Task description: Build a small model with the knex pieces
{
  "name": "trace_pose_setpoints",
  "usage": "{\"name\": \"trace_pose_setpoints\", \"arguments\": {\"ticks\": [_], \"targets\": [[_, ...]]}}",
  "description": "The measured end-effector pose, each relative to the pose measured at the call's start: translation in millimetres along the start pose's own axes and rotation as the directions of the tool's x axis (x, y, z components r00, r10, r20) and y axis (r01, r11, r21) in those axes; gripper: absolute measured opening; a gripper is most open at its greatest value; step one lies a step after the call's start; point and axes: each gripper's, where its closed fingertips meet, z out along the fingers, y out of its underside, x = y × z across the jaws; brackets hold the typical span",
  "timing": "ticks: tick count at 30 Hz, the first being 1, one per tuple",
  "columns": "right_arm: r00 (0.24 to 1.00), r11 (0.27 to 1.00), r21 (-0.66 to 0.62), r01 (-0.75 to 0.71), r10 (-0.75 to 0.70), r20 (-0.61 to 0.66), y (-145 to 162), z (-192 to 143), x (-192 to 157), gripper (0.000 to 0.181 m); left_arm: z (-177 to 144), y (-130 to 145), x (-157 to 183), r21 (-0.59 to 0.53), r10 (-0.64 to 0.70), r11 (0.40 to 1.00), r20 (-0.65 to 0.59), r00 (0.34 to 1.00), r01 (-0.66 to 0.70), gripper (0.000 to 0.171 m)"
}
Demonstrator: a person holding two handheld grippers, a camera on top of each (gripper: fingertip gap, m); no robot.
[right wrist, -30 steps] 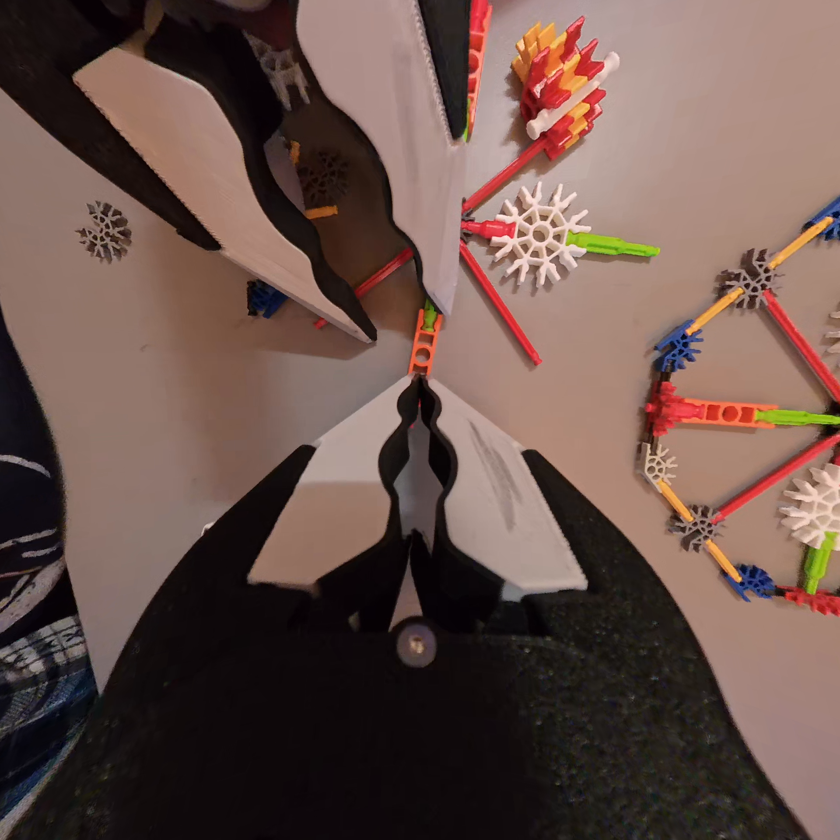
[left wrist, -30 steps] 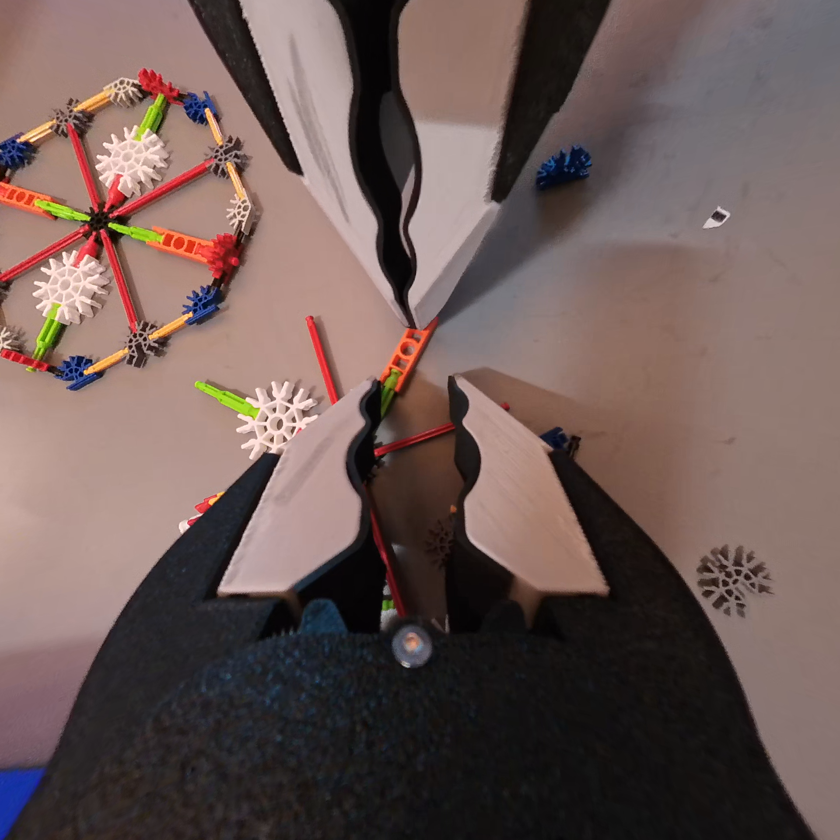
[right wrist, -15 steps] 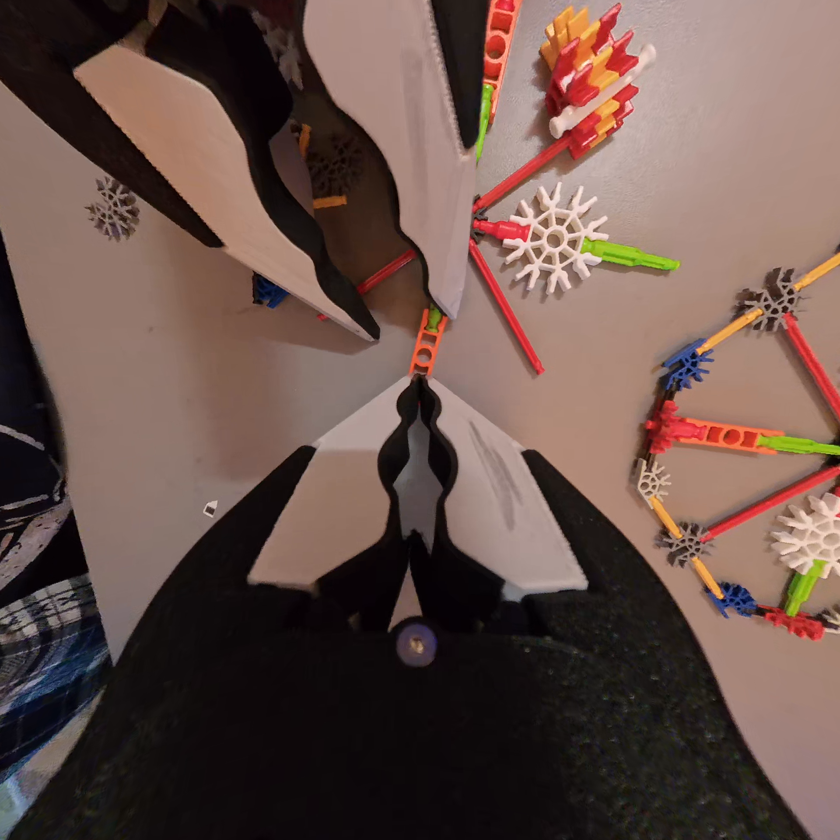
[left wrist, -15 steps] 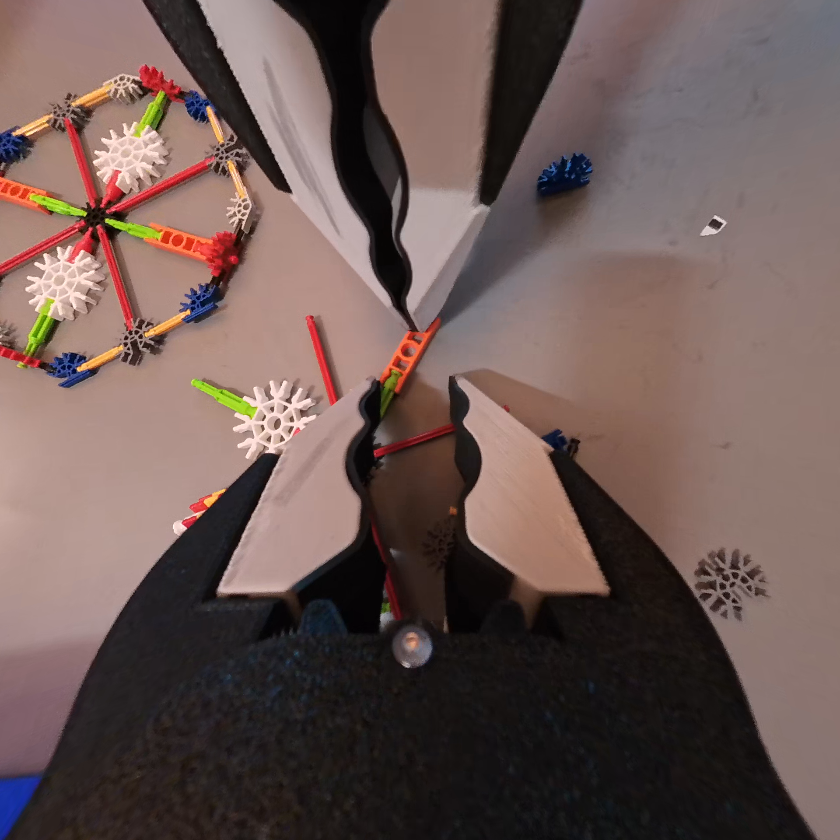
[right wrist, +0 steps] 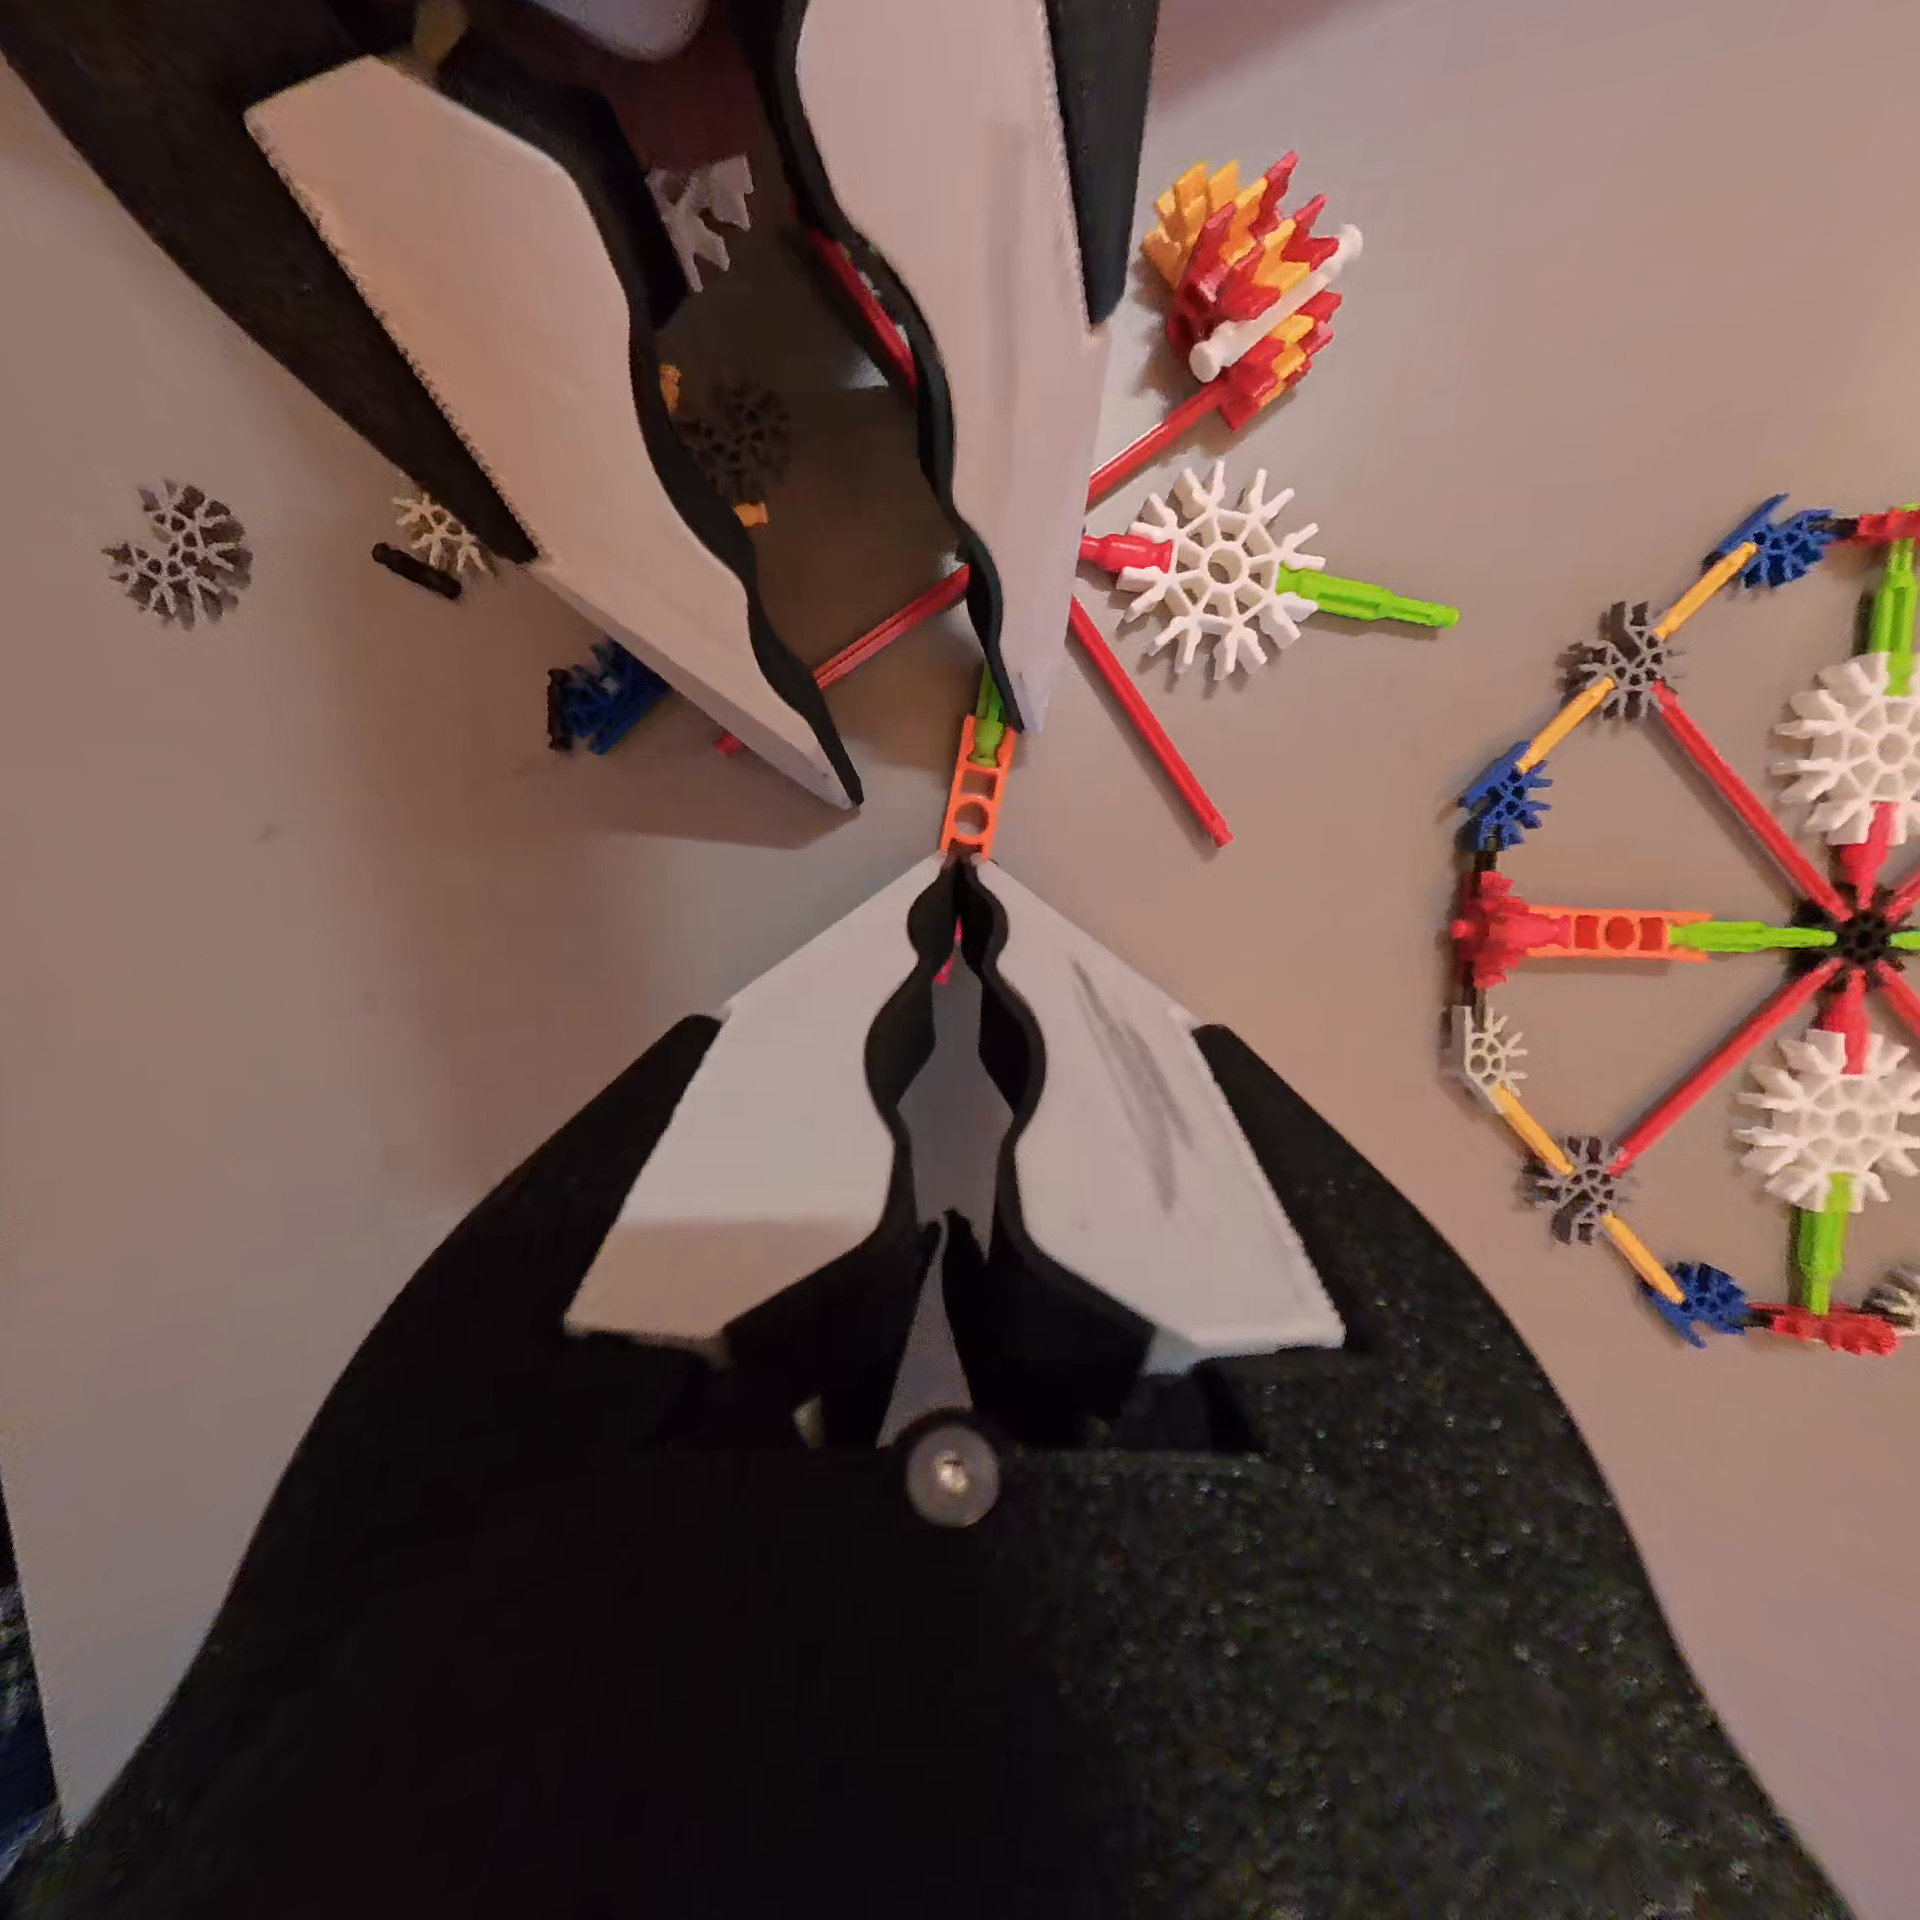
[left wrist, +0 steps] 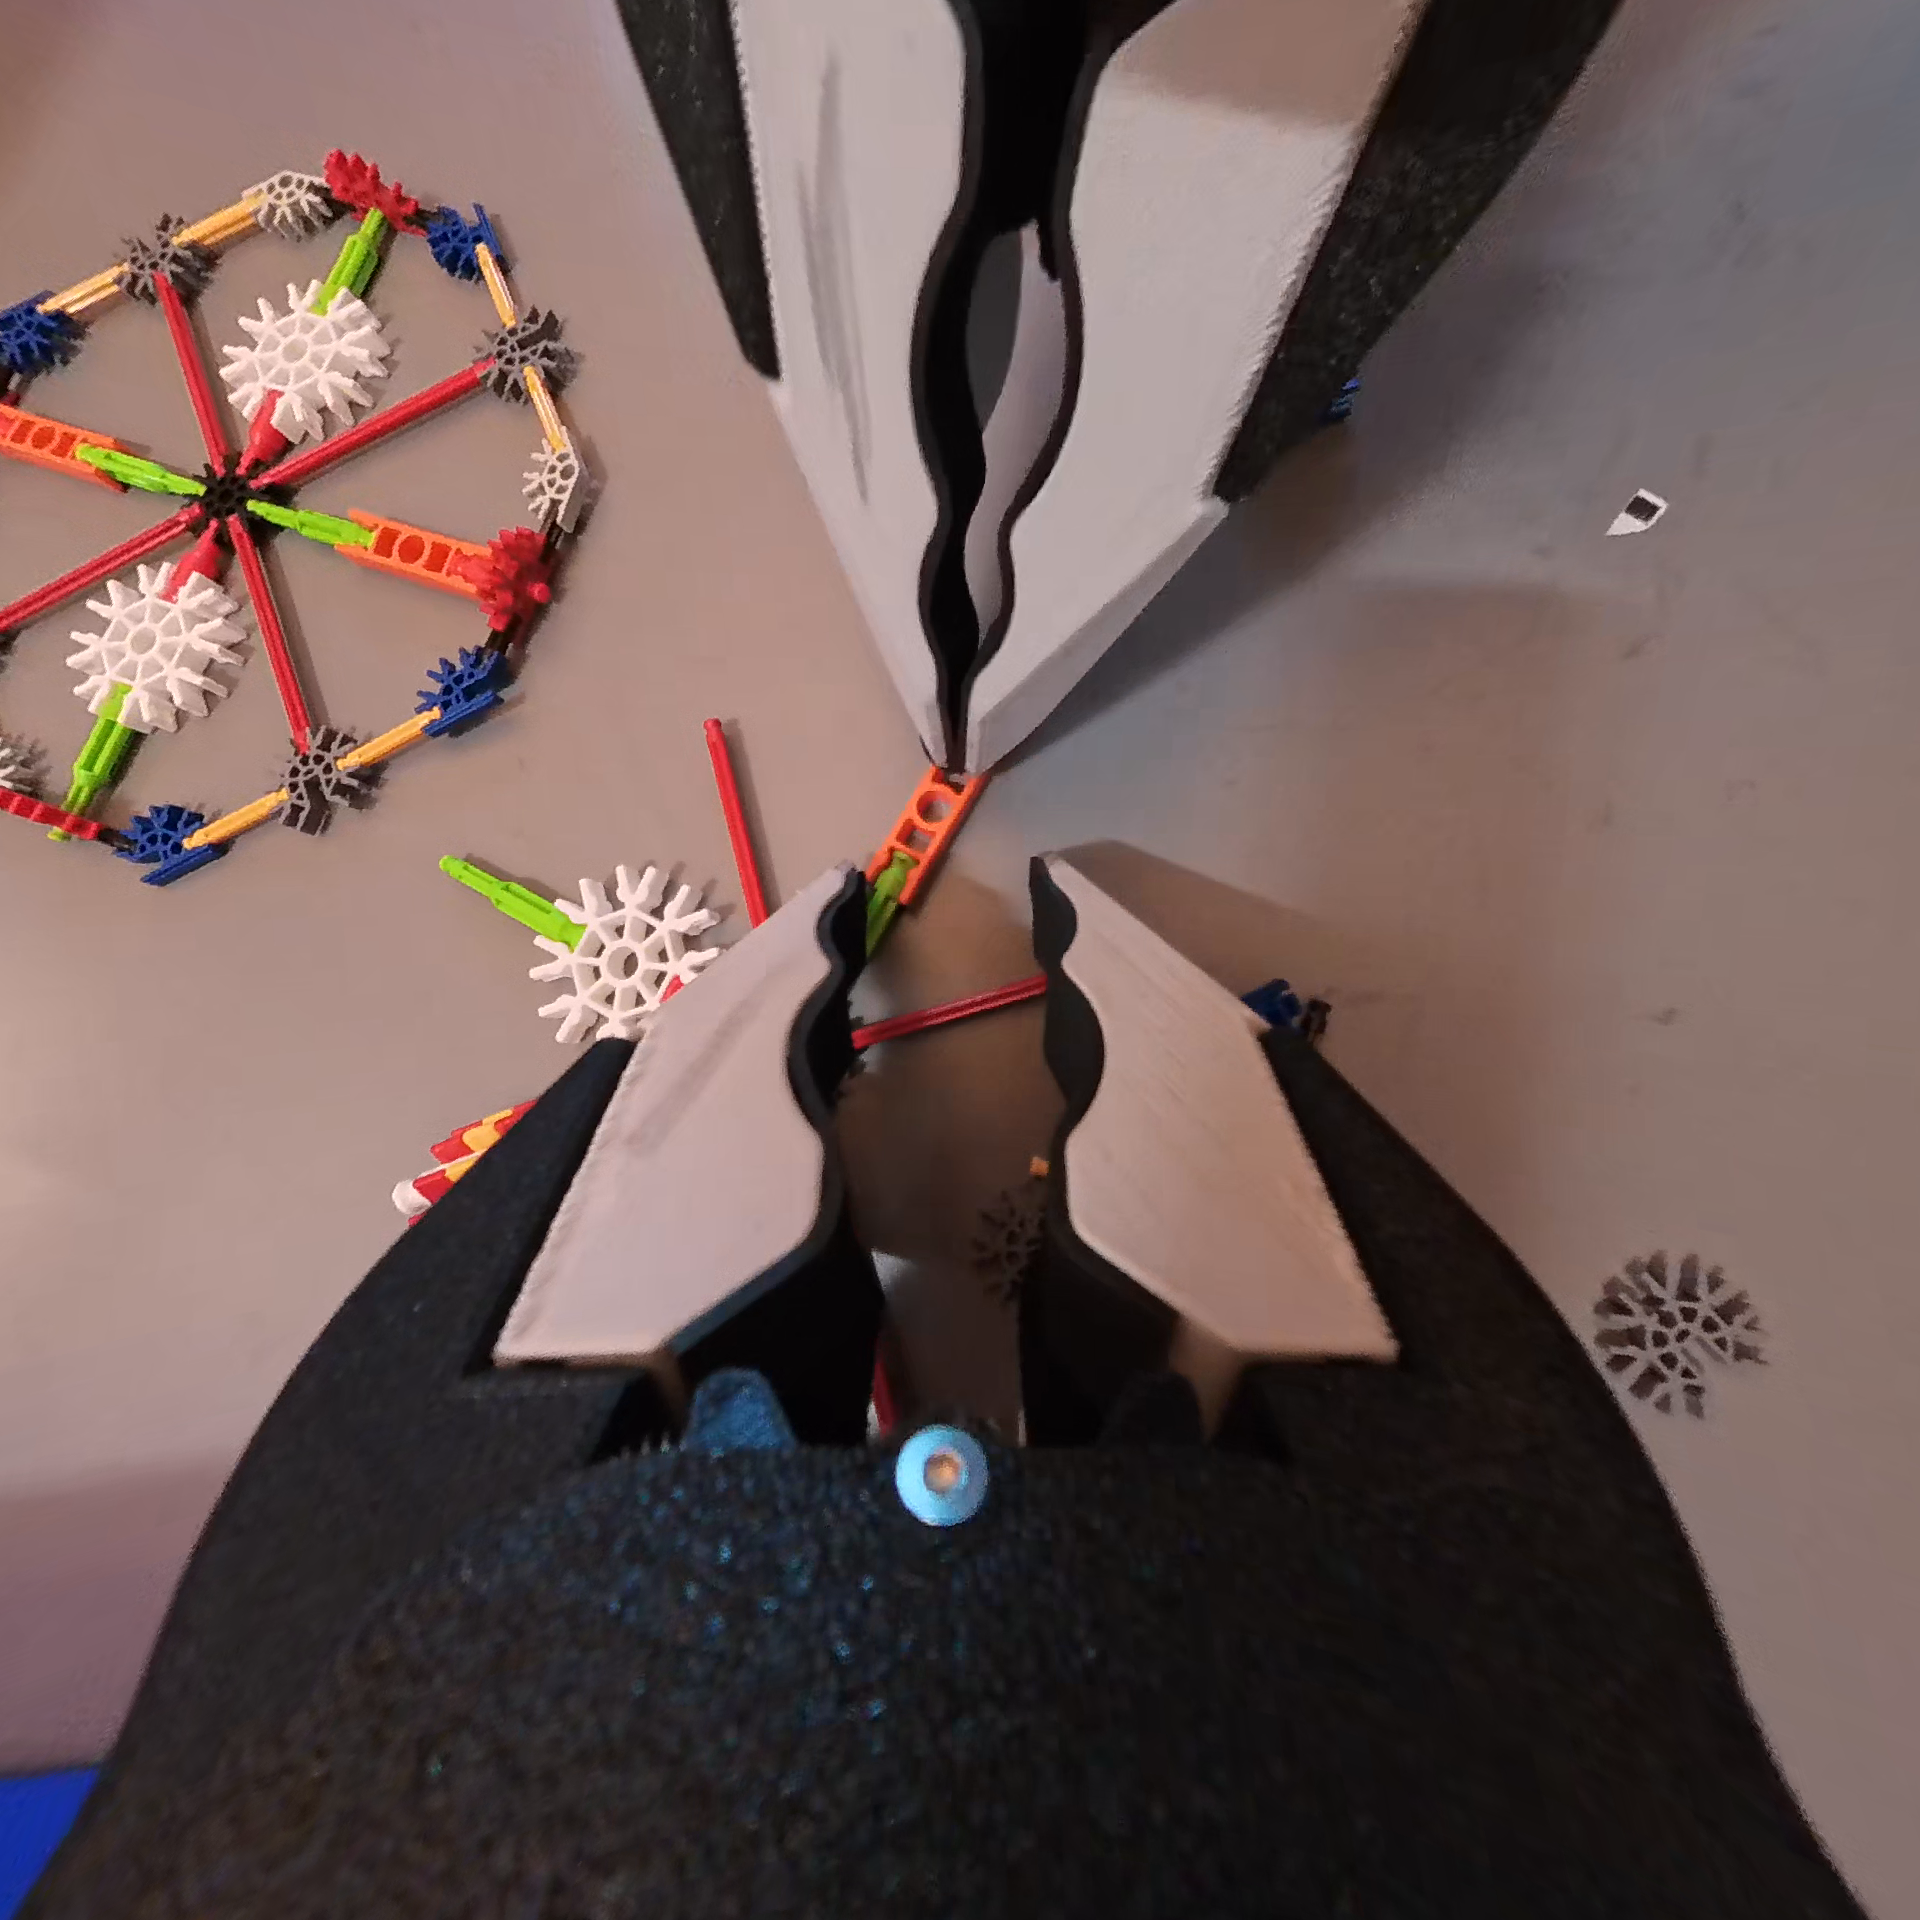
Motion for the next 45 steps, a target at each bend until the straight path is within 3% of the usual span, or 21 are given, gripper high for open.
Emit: {"name": "trace_pose_setpoints", "arguments": {"ticks": [2,5,9,14,23,25,29,45], "targets": [[0.999,1.0,0.011,0.026,-0.026,-0.037,-1.7,-0.3,0.6,0.0,-0.7,0.3,-0.5,-0.001,0.014,1.0,0.006,1.0,-0.014,0.032],[0.996,0.989,0.114,-0.092,0.09,0.024,-5.6,-9.1,1.1,0.001,-2.5,0.8,0.5,-0.002,0.029,1.0,0.008,1.0,-0.029,0.039],[0.99,0.984,0.129,-0.125,0.132,-0.047,6.9,-28.9,19.8,0.007,-9.1,-7.7,-2.1,0.025,0.03,0.999,0.021,0.999,-0.03,0.044],[0.994,0.99,0.112,-0.087,0.095,-0.062,7.2,-31.2,12.1,0.015,-41.8,-20.6,0.9,0.095,0.019,0.995,0.034,0.999,-0.022,0.045],[0.992,0.999,0.041,0.005,0.0,-0.124,3.0,0.7,3.0,0.019,-98.3,19.0,-11.7,0.053,-0.054,0.998,0.162,0.985,0.045,0.045],[0.993,0.999,0.047,0.009,-0.003,-0.119,1.8,2.7,2.8,0.01,-99.4,32.0,-9.8,0.026,-0.068,0.998,0.17,0.983,0.065,0.045],[0.993,0.999,0.037,0.007,-0.003,-0.121,5.9,0.7,3.8,0.01,-90.2,46.0,4.0,0.001,-0.084,0.996,0.137,0.987,0.084,0.045],[0.984,0.996,0.043,-0.082,0.088,-0.154,42.2,-19.6,0.8,0.01,-58.4,54.5,13.2,-0.067,-0.096,0.993,0.071,0.993,0.1,0.048]]}}
